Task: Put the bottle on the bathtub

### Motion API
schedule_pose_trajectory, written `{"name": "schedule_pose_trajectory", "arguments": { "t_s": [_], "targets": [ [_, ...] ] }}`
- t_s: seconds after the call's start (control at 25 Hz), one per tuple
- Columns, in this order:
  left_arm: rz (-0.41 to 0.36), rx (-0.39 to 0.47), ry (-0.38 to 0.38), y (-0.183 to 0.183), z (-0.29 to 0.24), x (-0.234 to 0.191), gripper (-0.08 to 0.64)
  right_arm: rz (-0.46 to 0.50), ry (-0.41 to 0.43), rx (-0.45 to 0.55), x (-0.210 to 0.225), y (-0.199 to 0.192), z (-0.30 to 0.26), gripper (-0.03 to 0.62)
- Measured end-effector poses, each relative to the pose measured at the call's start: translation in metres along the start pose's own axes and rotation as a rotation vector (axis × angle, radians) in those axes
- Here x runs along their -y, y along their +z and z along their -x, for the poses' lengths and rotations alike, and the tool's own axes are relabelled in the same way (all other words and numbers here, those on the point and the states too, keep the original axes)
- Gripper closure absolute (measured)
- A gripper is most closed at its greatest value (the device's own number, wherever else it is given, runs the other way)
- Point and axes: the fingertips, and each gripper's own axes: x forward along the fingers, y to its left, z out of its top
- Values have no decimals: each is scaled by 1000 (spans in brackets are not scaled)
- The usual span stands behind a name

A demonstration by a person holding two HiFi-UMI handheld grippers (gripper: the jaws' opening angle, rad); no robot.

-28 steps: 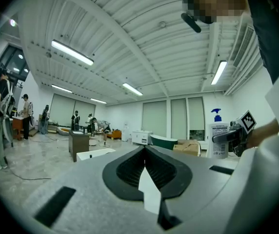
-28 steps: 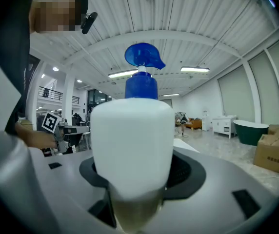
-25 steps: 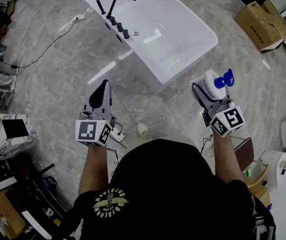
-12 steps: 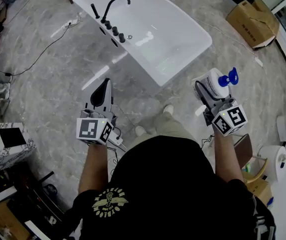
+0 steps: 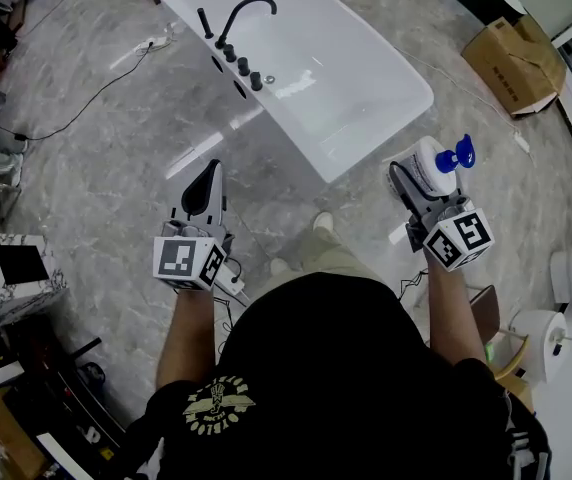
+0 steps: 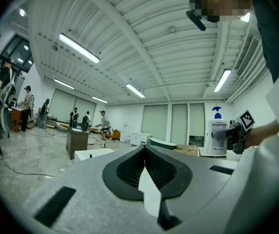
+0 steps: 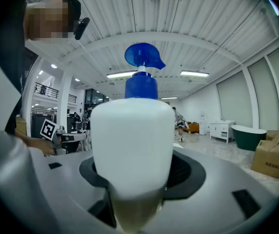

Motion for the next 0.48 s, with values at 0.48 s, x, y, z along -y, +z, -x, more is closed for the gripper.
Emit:
{"name": "schedule_pose_trajectory", "arguments": {
  "t_s": [0.48],
  "targets": [
    [-15, -66, 20, -13, -35, -11, 551, -50, 23, -16, 30, -16, -36, 328]
  ]
}}
